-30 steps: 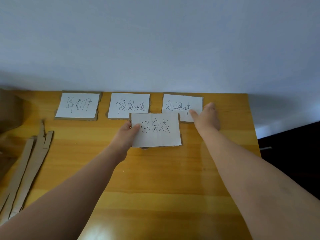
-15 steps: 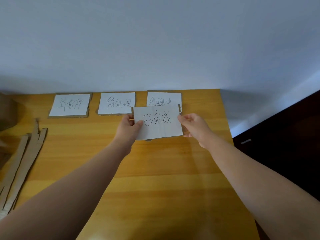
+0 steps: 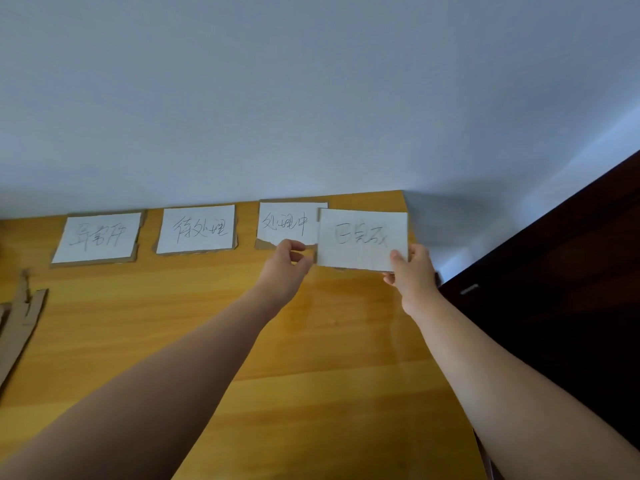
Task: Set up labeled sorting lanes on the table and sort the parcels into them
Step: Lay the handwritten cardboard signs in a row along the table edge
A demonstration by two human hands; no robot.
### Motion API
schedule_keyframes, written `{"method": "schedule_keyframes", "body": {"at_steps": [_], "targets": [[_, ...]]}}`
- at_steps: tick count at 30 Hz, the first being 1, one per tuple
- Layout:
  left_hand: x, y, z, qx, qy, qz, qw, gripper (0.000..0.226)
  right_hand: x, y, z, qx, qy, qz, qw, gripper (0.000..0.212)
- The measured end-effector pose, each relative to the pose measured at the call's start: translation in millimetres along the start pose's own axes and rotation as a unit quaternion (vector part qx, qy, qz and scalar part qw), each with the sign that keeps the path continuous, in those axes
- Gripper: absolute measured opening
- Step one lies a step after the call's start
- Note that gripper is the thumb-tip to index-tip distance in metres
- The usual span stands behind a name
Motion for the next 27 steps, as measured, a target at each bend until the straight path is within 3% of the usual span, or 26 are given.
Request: {"method": "schedule_keyframes", "body": {"at_steps": [6,9,13,19,27], "targets": [[0.4,27.4,4.0,-0.028,0.148,-0.004,0.989,0.030,18.9,56.4,1.5,-0.015,-0.098,-0.068,0.993,0.023],[-11.4,44.5,6.3,-0.086,0.340,0.028,0.936,0.037,11.9,74.5,1.5,-0.024,-0.108,-0.058,0.992,0.034],[-34.7,57.9,23.1,-0.078,0.504,0.079,0.857,0.054,3.1,89.9,5.0,-0.007,-0.190,-0.053,0.980,0.059],[-51.2,79.6,29.5,-0.085,0.555,0.106,0.820,0.064,6.2,108.5,10.9,-0.002,-0.291,-0.117,0.950,0.072],[-47.1,92.7,19.0,-0.104,0.546,0.065,0.829,0.058,-0.2,121.9,18.9,-0.007,-0.324,-0.144,0.935,0.078]]}}
Point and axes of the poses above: each hand's wrist, its own y-axis towards the middle knuckle, its own x-axis out of the back of the hand, z = x × y, the point moved 9 cm from there along y, towards the middle knuckle, and after that the axes turned 3 degrees about -x, right-handed, at the moved point
